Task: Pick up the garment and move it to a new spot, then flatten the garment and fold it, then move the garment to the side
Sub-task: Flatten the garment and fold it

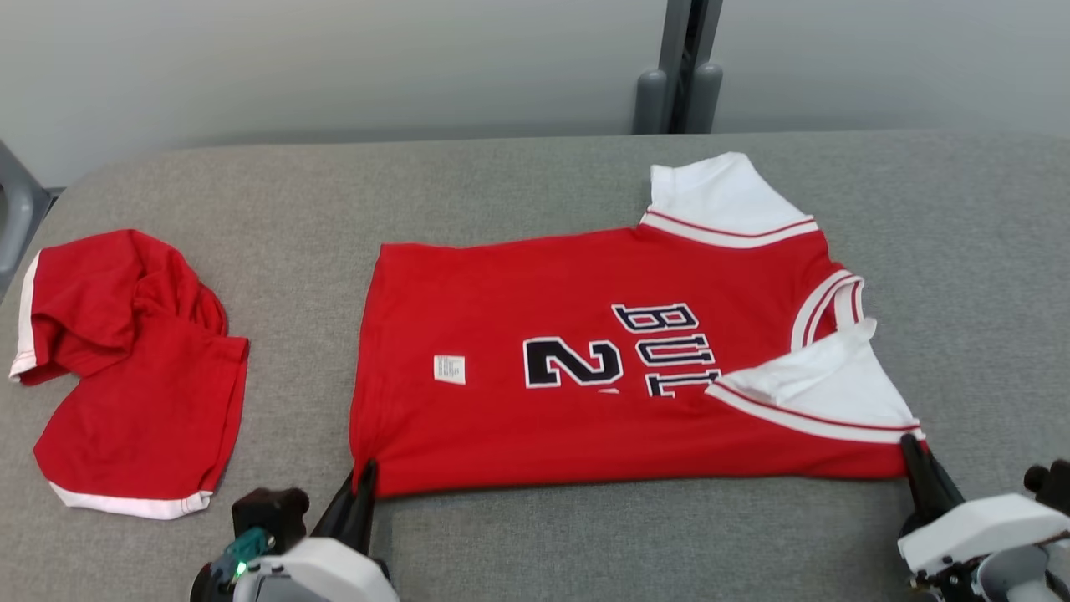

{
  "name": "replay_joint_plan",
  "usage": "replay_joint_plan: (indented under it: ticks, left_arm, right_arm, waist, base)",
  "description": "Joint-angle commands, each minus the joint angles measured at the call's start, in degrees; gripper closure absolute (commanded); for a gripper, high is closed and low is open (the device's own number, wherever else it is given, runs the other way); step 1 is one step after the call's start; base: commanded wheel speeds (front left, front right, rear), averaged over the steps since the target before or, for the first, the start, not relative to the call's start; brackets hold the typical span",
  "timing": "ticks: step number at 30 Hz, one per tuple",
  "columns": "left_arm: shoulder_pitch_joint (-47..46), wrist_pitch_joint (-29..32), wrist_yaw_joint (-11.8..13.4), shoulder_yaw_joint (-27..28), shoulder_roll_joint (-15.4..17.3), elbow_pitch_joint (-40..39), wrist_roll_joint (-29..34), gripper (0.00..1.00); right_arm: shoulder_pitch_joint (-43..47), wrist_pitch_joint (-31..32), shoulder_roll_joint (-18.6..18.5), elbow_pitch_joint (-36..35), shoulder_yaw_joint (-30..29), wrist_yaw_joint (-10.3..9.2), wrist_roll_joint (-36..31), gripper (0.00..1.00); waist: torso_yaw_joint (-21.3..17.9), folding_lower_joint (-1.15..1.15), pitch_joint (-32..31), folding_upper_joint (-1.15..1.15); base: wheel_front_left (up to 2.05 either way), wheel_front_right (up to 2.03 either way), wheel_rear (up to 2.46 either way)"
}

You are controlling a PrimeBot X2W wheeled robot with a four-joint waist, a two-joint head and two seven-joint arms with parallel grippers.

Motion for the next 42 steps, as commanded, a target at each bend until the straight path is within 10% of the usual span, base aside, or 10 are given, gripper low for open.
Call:
replay_joint_plan:
  ticks: [1,29,30,31,32,42]
  left_arm:
    - [1.68,-0.16,0.55,0.26,1.01,-0.44,0.08,1.0]
    - [23.58,6.55,7.75,-1.7,6.32,-20.64,-2.09,1.0]
    - [23.77,6.94,7.58,-1.76,6.41,-20.82,-2.36,0.87]
    - [23.81,7.17,7.56,-1.68,6.53,-21.03,-2.51,0.52]
    - [23.72,7.31,7.64,-1.49,6.57,-21.26,-2.68,0.0]
    - [21.89,7.61,10.41,0.81,8.19,-25.25,-2.14,0.0]
  right_arm:
    - [1.76,-0.65,-0.76,-0.62,0.13,0.0,0.78,1.0]
    - [24.04,9.7,-1.83,-17.91,-5.2,0.0,2.16,1.0]
    - [24.46,10.75,-1.5,-18.25,-5.71,0.0,2.37,0.73]
    - [24.92,12.29,-1.17,-18.38,-6.15,0.0,2.82,0.0]
    - [25.04,12.5,-1.37,-19.03,-6.69,0.0,1.88,0.0]
    - [22.8,13.08,1.32,-23.64,-12.52,0.0,-4.57,0.0]
  waist:
    - [-0.93,0.0,-1.22,0.0]
    - [-3.82,0.0,-6.86,0.0]
    - [-3.81,0.0,-6.89,0.0]
    - [-3.79,0.0,-6.95,0.0]
    - [-3.76,0.0,-6.97,0.0]
    - [-3.16,0.0,-6.04,0.0]
  base:
    - [0.0,0.0,0.0]
    - [0.0,0.0,0.0]
    - [0.0,0.0,0.0]
    - [0.0,0.0,0.0]
    - [0.0,0.0,0.0]
    - [0.0,0.0,0.0]
